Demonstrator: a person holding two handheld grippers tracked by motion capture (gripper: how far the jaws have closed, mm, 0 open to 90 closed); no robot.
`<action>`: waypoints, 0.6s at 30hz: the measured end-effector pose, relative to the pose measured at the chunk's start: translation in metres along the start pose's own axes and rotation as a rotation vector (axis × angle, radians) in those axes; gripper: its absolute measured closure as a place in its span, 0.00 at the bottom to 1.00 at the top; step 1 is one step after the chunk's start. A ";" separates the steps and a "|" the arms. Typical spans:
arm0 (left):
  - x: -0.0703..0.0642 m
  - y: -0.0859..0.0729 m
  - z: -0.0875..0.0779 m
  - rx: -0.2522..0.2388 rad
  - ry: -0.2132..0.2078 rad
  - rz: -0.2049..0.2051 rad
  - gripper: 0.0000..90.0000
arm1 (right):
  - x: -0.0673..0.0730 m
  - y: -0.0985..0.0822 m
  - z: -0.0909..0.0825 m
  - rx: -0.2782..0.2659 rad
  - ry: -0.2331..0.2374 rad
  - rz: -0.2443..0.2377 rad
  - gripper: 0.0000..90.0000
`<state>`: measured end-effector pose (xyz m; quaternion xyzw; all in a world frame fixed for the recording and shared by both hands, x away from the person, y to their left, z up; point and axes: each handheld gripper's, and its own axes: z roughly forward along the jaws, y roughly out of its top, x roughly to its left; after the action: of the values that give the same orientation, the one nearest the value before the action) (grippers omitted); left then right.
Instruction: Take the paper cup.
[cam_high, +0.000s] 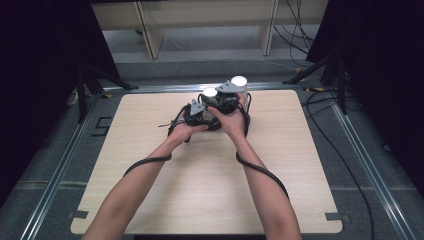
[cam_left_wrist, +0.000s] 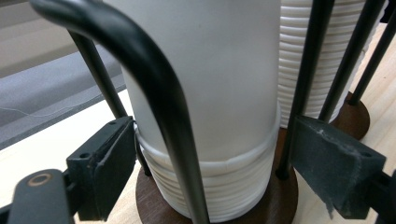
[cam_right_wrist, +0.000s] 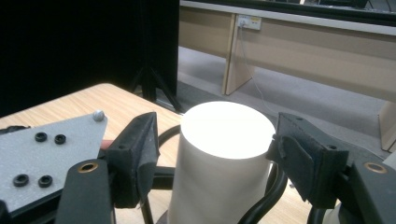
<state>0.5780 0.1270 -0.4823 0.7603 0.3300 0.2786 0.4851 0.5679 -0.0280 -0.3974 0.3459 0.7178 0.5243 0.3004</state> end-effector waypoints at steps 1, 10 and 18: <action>0.001 -0.001 0.001 -0.003 -0.004 -0.003 0.16 | 0.000 -0.001 0.001 0.004 0.003 0.005 0.35; 0.003 -0.004 0.003 0.015 0.001 -0.009 0.18 | -0.001 -0.003 0.011 0.027 -0.013 0.000 0.35; 0.003 -0.005 0.005 0.019 -0.007 -0.011 0.19 | 0.001 -0.003 0.016 0.033 -0.023 -0.007 0.35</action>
<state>0.5822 0.1282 -0.4885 0.7640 0.3352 0.2704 0.4805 0.5800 -0.0192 -0.4045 0.3544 0.7242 0.5073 0.3043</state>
